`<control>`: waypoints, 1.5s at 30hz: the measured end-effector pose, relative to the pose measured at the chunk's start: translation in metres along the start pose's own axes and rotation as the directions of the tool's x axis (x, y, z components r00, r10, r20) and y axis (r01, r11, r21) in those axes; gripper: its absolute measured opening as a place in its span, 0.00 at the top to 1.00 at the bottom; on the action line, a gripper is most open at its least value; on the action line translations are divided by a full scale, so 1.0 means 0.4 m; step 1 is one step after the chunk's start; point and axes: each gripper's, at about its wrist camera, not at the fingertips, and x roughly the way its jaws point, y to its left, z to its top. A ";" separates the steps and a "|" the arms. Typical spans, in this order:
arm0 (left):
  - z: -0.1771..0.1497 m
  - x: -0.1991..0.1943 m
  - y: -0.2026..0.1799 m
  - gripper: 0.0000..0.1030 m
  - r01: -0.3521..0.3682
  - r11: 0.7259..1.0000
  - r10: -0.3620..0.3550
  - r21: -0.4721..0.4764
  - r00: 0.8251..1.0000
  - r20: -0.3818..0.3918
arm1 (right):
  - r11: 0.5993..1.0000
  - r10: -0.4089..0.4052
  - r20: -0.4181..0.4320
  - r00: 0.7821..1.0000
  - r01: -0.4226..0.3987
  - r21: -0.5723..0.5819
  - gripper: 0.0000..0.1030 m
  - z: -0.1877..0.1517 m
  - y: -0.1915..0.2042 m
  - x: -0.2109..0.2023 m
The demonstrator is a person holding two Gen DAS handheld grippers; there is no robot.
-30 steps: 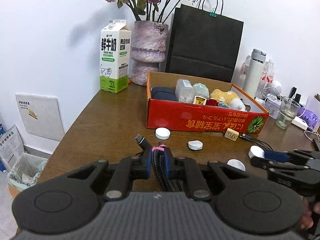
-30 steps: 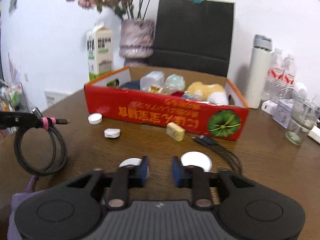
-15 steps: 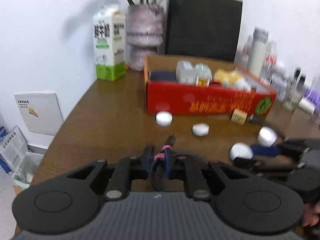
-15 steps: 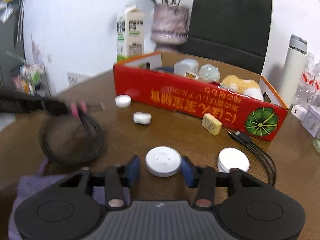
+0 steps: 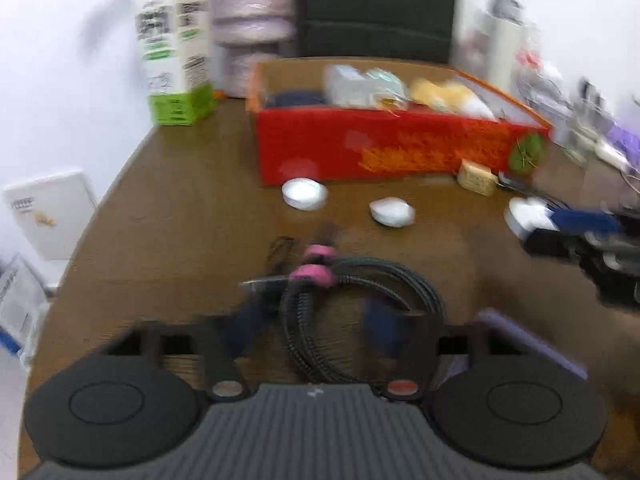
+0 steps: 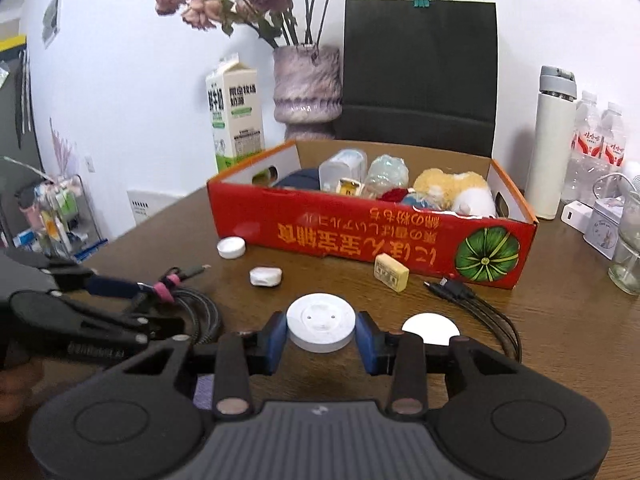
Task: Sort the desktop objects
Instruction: 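Lower the braided cable and white cap into the box and open both tools, then move both tools back toward the remaining white caps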
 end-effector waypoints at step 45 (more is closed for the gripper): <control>0.204 -0.158 -0.052 0.00 0.023 0.999 -0.016 -0.045 0.989 0.145 | 0.980 -0.132 0.006 0.991 0.130 0.150 0.20 0.157 -0.189 -0.053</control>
